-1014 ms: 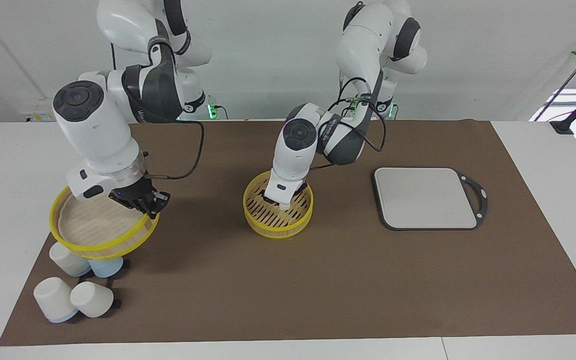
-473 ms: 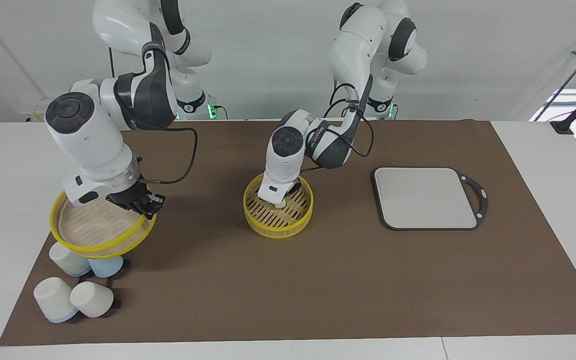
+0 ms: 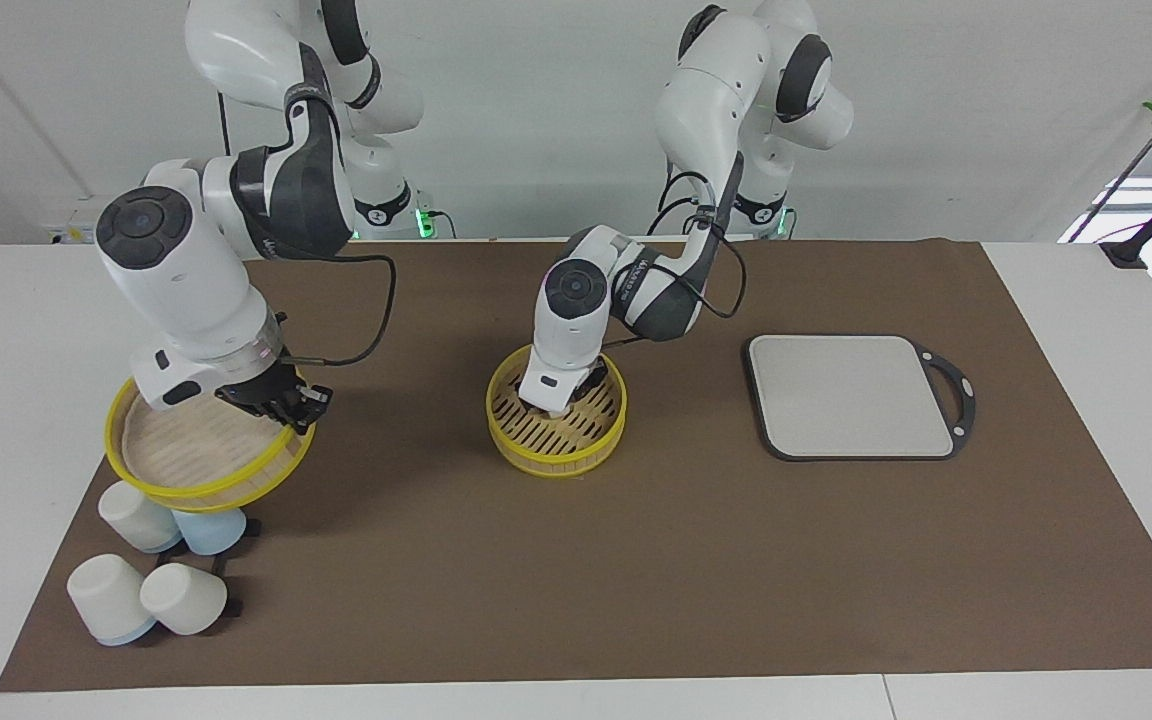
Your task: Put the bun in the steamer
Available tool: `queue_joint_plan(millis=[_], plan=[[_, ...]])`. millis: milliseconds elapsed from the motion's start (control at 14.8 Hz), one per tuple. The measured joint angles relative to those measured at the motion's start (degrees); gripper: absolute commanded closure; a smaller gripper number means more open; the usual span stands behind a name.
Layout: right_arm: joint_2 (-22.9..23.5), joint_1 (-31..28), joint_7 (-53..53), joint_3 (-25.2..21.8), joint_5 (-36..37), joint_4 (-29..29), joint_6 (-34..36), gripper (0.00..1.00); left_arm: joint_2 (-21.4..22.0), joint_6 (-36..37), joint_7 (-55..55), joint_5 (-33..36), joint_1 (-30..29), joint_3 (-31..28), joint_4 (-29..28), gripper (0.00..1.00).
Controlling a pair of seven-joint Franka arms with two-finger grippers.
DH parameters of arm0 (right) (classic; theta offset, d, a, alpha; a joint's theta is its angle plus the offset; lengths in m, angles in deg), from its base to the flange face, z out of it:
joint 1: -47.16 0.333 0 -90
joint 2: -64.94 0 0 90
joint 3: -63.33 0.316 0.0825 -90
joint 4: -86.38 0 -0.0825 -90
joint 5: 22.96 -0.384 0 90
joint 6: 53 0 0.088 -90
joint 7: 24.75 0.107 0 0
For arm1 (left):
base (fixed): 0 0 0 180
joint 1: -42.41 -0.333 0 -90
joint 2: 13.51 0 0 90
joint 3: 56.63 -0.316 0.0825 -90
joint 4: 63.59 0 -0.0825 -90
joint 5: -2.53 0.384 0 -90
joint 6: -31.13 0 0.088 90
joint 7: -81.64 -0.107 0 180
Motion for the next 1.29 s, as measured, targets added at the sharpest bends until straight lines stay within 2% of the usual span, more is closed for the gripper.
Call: queue_joint_plan(millis=[338, 609, 744, 879, 1082, 1285], plan=[[-0.2, 0.1, 0.0, 0.4, -0.2, 0.6, -1.9, 1.00, 2.0, 3.1, 0.3, 0.0, -0.1, -2.8, 0.6, 0.00], [-0.5, 3.5, 2.7, 0.8, -1.7, 2.3, -3.2, 1.00, 8.9, 6.7, -0.7, 0.2, -1.2, -10.2, 0.3, 0.00], [-0.5, 7.5, 8.4, 1.0, -1.8, 3.1, -4.3, 1.00, 13.0, 8.7, -4.1, 0.3, -5.4, -11.8, -0.8, 0.00], [-0.5, 12.8, 15.4, 1.2, -2.1, 3.4, -5.7, 1.00, 16.3, 12.0, -10.5, 0.3, -12.2, -12.0, -1.6, 0.00], [-0.1, 20.7, 26.6, 1.3, -2.7, 4.0, -7.8, 1.00, 19.8, 16.8, -21.6, 0.4, -20.4, -12.2, -2.2, 0.00], [2.5, 26.9, 35.8, 1.3, -2.7, 4.3, -10.9, 1.00, 22.5, 20.6, -31.8, 3.0, -26.5, -12.1, -2.7, 0.00]])
